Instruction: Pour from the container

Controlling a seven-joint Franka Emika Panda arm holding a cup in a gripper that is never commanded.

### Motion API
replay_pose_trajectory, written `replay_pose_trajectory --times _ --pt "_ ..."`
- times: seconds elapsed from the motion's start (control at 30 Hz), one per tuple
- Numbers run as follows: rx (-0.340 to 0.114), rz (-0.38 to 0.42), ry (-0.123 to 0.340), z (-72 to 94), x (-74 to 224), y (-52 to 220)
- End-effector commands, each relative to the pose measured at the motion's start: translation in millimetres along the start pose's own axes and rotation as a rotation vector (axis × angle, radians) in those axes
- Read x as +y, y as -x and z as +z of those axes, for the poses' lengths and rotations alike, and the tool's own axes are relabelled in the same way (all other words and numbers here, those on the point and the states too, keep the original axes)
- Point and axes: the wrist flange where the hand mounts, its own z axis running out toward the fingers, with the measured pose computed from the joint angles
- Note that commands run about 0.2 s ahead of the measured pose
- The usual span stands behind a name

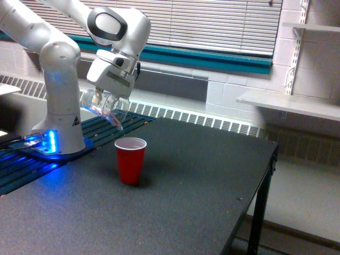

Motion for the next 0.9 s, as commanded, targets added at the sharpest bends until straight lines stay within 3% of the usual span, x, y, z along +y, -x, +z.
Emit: replay_pose_trajectory --times 0.03,0.9 --pt "-0.003 -0.022 0.036 12.4 -2.2 11.3" --pt "0.001 -0.017 0.027 11.5 -2.8 7.5"
